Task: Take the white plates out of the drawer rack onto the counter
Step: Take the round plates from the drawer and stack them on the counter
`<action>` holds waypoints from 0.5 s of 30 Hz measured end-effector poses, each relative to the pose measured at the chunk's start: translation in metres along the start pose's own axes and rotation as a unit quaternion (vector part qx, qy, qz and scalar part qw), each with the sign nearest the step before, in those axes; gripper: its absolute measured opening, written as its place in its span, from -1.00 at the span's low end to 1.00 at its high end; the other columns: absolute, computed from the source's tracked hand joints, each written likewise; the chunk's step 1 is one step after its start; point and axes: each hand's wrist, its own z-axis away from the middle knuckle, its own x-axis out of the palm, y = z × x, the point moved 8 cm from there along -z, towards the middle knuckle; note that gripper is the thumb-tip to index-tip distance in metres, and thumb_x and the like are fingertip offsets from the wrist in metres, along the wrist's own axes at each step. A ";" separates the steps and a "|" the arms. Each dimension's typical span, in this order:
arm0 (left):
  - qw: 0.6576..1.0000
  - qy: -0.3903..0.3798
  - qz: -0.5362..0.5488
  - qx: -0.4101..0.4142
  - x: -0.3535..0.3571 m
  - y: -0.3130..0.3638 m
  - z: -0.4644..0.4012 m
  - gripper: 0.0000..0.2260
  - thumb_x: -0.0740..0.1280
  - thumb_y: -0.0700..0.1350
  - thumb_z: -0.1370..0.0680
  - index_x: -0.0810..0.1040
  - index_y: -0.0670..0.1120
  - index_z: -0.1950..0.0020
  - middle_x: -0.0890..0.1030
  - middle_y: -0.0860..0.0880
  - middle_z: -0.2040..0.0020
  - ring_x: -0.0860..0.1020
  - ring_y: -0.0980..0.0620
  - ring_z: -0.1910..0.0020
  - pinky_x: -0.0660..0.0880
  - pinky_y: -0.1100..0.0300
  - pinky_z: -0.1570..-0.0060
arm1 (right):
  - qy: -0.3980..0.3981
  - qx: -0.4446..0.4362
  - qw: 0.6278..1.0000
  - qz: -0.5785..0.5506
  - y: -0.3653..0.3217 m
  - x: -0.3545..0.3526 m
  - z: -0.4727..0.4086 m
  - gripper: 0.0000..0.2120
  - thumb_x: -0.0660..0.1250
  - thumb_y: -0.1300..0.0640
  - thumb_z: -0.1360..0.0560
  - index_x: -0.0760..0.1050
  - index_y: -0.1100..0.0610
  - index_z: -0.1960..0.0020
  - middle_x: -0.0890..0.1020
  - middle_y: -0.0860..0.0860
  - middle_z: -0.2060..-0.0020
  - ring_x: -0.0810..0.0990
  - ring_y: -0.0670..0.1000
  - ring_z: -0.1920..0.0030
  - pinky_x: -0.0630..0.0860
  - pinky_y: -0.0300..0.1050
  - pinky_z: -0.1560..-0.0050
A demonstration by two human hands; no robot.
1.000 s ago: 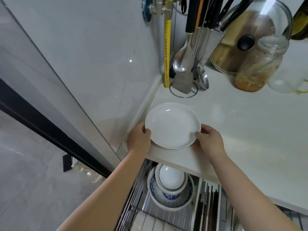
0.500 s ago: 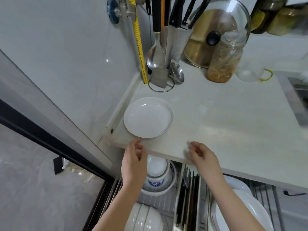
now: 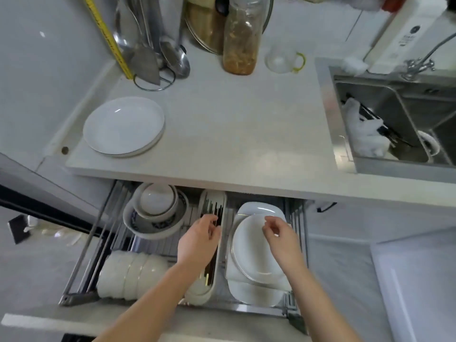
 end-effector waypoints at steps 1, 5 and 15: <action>1.000 -0.012 -0.015 0.000 0.012 0.002 0.002 -0.71 0.20 0.07 -0.57 0.40 0.12 -0.29 0.52 0.20 0.06 0.51 0.24 0.21 0.44 0.26 0.27 | 0.006 0.015 1.000 0.013 0.017 -0.007 0.002 -0.74 0.22 0.20 -0.56 0.53 0.15 -0.22 0.58 -0.11 0.10 0.58 0.00 -0.02 0.36 -0.25 -0.04; 0.996 -0.055 -0.063 -0.009 0.053 0.005 0.009 -0.76 0.16 0.02 -0.58 0.44 0.05 -0.23 0.54 0.08 -0.05 0.51 0.10 0.17 0.49 0.14 0.21 | 0.025 0.083 0.994 0.062 0.078 -0.025 0.012 -0.71 0.21 0.26 -0.54 0.51 0.24 -0.23 0.63 0.16 -0.13 0.58 0.17 -0.13 0.43 -0.15 -0.05; 0.984 -0.139 -0.078 -0.076 0.114 -0.002 0.015 -0.63 0.14 -0.06 -0.59 0.28 -0.08 -0.39 0.54 -0.10 -0.12 0.56 -0.10 0.06 0.56 0.00 0.15 | 0.064 0.164 0.982 0.072 0.140 -0.027 0.017 -0.80 0.22 0.37 -0.43 0.44 0.33 -0.05 0.56 0.24 0.10 0.44 0.16 0.21 0.24 -0.17 0.30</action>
